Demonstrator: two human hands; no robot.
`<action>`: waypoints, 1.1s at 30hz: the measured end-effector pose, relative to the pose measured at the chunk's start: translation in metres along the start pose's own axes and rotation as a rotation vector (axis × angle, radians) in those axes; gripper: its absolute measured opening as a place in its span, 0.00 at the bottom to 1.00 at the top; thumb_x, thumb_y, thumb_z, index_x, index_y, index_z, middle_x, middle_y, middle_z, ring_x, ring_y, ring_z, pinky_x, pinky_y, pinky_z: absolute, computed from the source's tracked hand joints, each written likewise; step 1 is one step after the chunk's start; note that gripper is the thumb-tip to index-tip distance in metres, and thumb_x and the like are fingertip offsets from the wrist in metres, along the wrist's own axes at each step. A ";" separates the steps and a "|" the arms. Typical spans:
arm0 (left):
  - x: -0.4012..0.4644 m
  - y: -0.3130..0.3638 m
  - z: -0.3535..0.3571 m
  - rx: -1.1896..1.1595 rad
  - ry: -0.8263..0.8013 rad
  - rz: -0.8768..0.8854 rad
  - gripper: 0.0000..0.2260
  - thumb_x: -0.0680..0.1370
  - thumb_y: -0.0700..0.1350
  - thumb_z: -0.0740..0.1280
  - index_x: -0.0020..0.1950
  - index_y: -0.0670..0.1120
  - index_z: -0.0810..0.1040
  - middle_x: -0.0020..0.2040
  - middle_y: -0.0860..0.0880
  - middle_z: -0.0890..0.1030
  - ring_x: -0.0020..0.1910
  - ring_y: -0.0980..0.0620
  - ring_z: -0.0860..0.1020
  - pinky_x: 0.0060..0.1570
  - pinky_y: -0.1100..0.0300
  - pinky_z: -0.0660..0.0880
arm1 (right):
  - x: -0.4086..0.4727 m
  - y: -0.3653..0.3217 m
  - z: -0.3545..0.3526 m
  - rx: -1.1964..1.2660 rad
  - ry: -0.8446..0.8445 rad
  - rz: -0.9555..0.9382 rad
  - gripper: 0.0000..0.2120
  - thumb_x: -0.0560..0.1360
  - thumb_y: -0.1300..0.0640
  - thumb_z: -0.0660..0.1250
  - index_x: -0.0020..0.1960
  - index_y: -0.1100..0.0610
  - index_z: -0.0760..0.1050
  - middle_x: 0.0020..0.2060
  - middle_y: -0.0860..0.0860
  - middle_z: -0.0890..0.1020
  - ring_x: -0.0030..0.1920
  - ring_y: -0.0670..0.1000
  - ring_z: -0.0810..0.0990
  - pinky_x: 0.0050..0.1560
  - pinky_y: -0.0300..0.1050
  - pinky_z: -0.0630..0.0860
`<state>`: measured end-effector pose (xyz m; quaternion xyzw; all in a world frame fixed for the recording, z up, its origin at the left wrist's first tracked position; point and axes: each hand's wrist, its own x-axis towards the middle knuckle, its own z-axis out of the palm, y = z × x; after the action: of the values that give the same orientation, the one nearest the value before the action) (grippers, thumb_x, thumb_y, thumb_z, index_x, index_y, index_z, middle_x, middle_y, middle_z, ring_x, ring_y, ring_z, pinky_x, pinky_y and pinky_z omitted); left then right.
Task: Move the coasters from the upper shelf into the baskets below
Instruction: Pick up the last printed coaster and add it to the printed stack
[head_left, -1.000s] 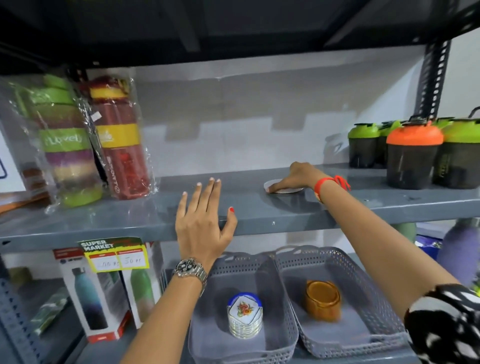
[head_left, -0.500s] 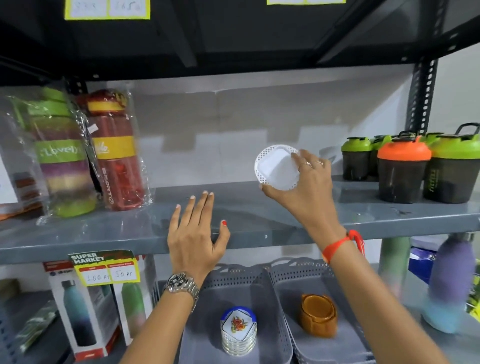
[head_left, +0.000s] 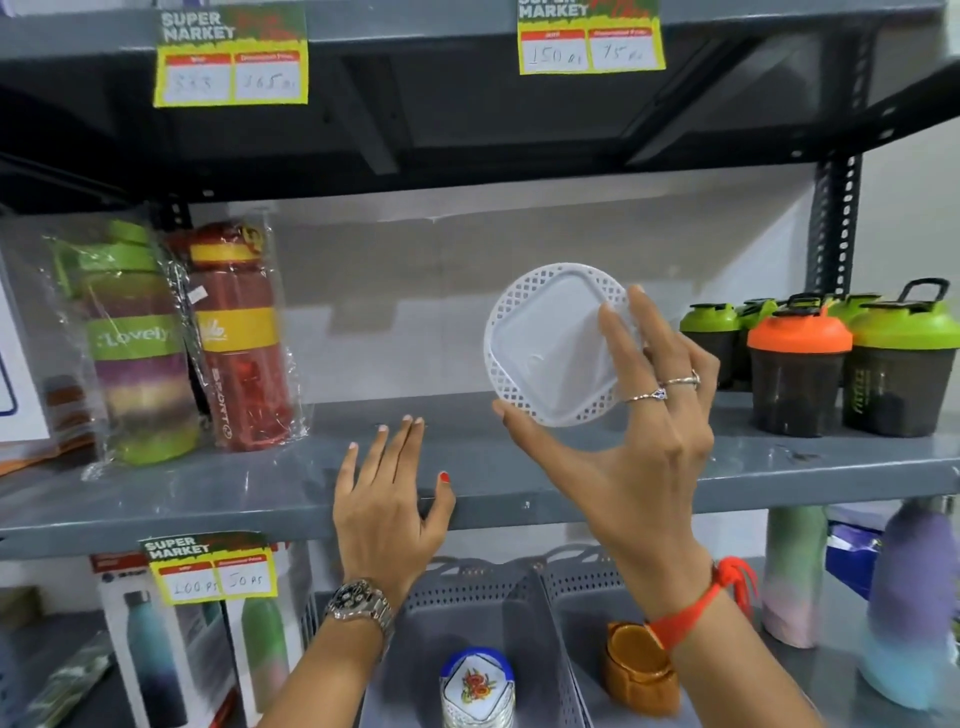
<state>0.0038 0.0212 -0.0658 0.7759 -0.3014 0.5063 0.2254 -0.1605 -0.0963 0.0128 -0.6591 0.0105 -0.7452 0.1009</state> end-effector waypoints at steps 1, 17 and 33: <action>0.000 0.000 0.000 0.004 -0.007 -0.001 0.26 0.76 0.54 0.57 0.67 0.40 0.75 0.64 0.44 0.78 0.63 0.43 0.76 0.67 0.47 0.61 | -0.001 -0.001 -0.001 0.042 -0.019 0.040 0.38 0.64 0.40 0.74 0.65 0.63 0.73 0.67 0.60 0.73 0.64 0.54 0.68 0.66 0.38 0.67; 0.000 0.000 0.001 -0.004 0.041 0.017 0.25 0.76 0.54 0.56 0.67 0.40 0.74 0.65 0.44 0.77 0.64 0.43 0.75 0.68 0.47 0.61 | 0.004 -0.022 -0.026 1.968 -0.397 1.134 0.29 0.71 0.39 0.66 0.62 0.59 0.78 0.60 0.61 0.80 0.58 0.64 0.79 0.56 0.52 0.79; -0.001 -0.003 0.008 -0.013 0.144 0.057 0.23 0.76 0.52 0.58 0.66 0.40 0.76 0.64 0.44 0.78 0.63 0.44 0.76 0.67 0.47 0.62 | -0.183 0.032 -0.007 1.328 -0.437 2.095 0.25 0.67 0.46 0.69 0.58 0.61 0.79 0.56 0.63 0.82 0.54 0.64 0.81 0.56 0.58 0.77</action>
<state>0.0108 0.0185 -0.0697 0.7270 -0.3097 0.5652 0.2368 -0.1425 -0.0981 -0.1725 -0.2663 0.1343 -0.0451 0.9534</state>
